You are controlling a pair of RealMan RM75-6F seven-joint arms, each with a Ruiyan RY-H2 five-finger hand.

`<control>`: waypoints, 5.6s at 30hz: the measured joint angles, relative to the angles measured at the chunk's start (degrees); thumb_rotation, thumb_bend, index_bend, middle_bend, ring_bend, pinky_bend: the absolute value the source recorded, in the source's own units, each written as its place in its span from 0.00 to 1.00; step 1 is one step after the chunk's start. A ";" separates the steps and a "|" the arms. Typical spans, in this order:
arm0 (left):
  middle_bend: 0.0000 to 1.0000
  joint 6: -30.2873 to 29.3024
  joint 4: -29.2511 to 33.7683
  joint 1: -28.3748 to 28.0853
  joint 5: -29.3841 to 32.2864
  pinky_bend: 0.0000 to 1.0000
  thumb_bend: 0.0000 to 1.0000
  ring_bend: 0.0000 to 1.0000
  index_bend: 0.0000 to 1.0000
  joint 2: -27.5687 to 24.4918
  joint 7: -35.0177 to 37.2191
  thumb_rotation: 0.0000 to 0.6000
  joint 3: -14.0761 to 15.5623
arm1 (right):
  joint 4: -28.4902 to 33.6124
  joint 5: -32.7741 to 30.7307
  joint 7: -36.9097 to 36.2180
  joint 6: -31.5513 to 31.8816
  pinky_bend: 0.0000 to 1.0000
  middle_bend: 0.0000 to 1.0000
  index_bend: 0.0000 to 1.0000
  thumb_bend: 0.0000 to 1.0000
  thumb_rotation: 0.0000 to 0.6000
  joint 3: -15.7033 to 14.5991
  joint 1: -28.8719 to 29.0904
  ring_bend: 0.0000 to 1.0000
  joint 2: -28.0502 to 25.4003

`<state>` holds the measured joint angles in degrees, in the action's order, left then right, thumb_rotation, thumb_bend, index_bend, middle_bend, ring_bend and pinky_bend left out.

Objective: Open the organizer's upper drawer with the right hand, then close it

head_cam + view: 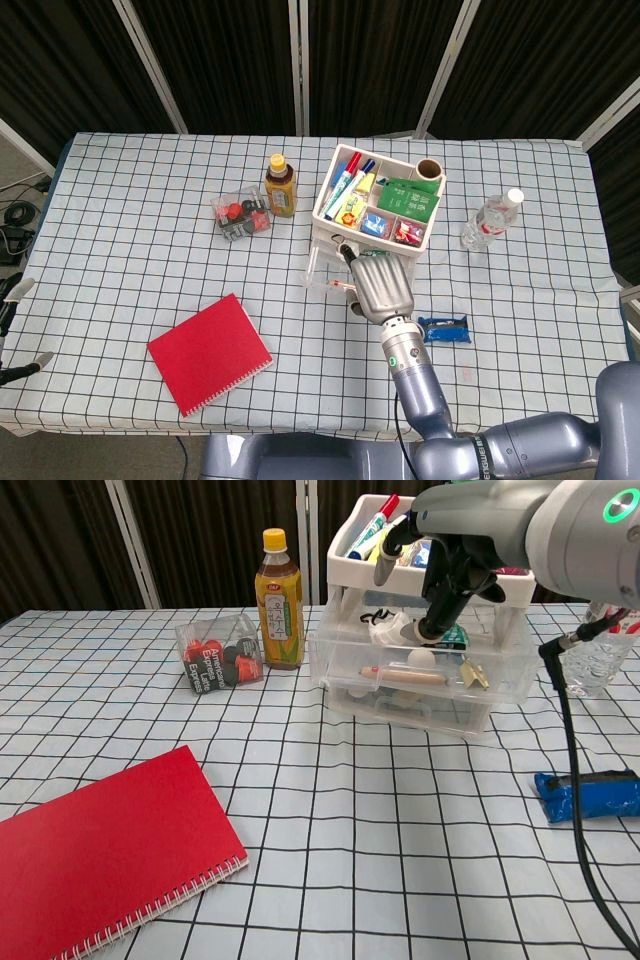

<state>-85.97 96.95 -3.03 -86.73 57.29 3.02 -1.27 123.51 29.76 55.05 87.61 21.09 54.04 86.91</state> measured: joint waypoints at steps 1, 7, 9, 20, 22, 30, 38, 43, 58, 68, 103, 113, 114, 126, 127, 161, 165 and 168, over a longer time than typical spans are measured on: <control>0.00 -0.01 0.02 0.01 -0.02 0.00 0.15 0.00 0.00 0.00 -0.03 1.00 0.01 | -0.05 0.46 -0.20 0.08 0.79 0.99 0.42 0.17 1.00 -0.07 -0.02 0.98 -0.01; 0.00 -0.11 0.11 0.01 -0.02 0.00 0.15 0.00 0.00 0.08 -0.36 1.00 -0.04 | -1.38 5.15 -1.87 0.73 0.79 1.00 0.50 0.17 1.00 -0.95 -0.32 1.00 0.25; 0.00 0.01 0.07 -0.05 -0.04 0.00 0.15 0.00 0.00 0.17 -0.51 1.00 -0.01 | -2.14 6.07 -2.13 0.97 0.80 1.00 0.51 0.17 1.00 -1.16 -0.35 1.00 0.39; 0.00 0.13 -0.20 -0.10 0.63 0.00 0.15 0.00 0.00 0.07 0.22 1.00 -0.32 | -7.85 3.15 -0.74 0.36 0.80 1.00 0.51 0.16 1.00 0.02 0.82 1.00 1.67; 0.00 -0.08 -0.20 -0.06 0.54 0.00 0.16 0.00 0.00 0.00 0.36 1.00 -0.36 | -8.94 2.36 -0.29 0.09 0.80 1.00 0.52 0.16 1.00 0.34 1.14 1.00 1.84; 0.00 0.00 -0.26 -0.03 0.71 0.00 0.15 0.00 0.00 -0.15 0.83 1.00 -0.42 | -10.73 1.40 0.51 -2.28 0.80 1.00 0.54 0.17 1.00 0.02 1.97 1.00 2.12; 0.00 0.13 -0.36 -0.04 0.84 0.00 0.16 0.00 0.00 -0.21 1.16 1.00 -0.44 | -11.50 1.77 0.14 -2.79 0.80 1.00 0.51 0.17 1.00 -0.33 2.17 1.00 2.30; 0.00 0.36 -0.31 -0.15 0.89 0.00 0.15 0.00 0.00 -0.22 1.12 1.00 -0.45 | -11.29 1.41 1.59 0.73 0.80 1.00 0.51 0.18 1.00 0.49 2.54 1.00 3.13; 0.00 0.43 -0.57 -0.15 0.87 0.00 0.15 0.00 0.00 -0.27 1.56 1.00 -0.43 | -8.09 12.47 -5.34 -14.10 0.79 1.00 0.49 0.17 1.00 -5.63 0.16 1.00 -7.86; 0.00 0.57 -0.17 -0.18 0.93 0.00 0.15 0.00 0.00 0.03 0.36 1.00 -0.33 | -12.65 30.48 -13.72 -23.24 0.79 1.00 0.50 0.17 1.00 -10.04 -0.89 1.00 -14.39; 0.00 3.90 -0.20 -2.19 5.00 0.00 0.16 0.00 0.00 -0.57 1.23 1.00 -2.34 | -27.28 43.57 -25.24 -32.66 0.79 1.00 0.38 0.14 1.00 -11.50 0.14 1.00 -14.77; 0.00 3.58 -0.29 -2.14 5.76 0.00 0.16 0.00 0.00 -1.74 3.39 1.00 -3.12 | -28.38 43.89 -24.76 -33.49 0.79 1.00 0.40 0.14 1.00 -11.13 0.71 1.00 -13.80; 0.00 3.60 -0.30 -2.15 5.82 0.00 0.16 0.00 0.00 -1.77 3.47 1.00 -3.14 | -28.69 43.82 -24.68 -33.66 0.79 1.00 0.40 0.14 1.00 -11.12 0.80 1.00 -13.53; 0.00 3.89 -0.64 -2.16 6.25 0.00 0.16 0.00 0.00 -1.83 4.01 1.00 -3.21 | -33.18 44.82 -24.66 -34.77 0.79 1.00 0.40 0.14 1.00 -11.33 1.71 1.00 -10.96; 0.00 3.92 -0.64 -2.17 6.25 0.00 0.16 0.00 0.00 -1.81 3.95 1.00 -3.20 | -33.55 44.93 -24.67 -34.84 0.79 1.00 0.40 0.14 1.00 -11.41 1.74 1.00 -10.77; 0.00 4.50 -0.62 -2.44 6.59 0.00 0.16 0.00 0.00 -1.61 3.25 1.00 -3.10 | -40.62 52.75 -23.64 -31.34 0.79 1.00 0.38 0.14 1.00 -13.23 1.15 1.00 -6.45; 0.00 4.34 -0.43 -2.29 6.50 0.00 0.16 0.00 0.00 -1.72 3.22 1.00 -2.99 | -40.83 53.20 -22.03 -31.50 0.79 1.00 0.38 0.14 1.00 -13.39 1.28 1.00 -6.14; 0.00 4.58 -0.50 -2.36 6.55 0.00 0.16 0.00 0.00 -1.74 3.31 1.00 -2.96 | -41.45 52.92 -19.99 -31.85 0.79 1.00 0.38 0.14 1.00 -13.33 1.40 1.00 -5.69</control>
<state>-81.39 96.44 -5.38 -80.18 55.55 6.33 -4.23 82.06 82.68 35.06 55.75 7.76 55.43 81.21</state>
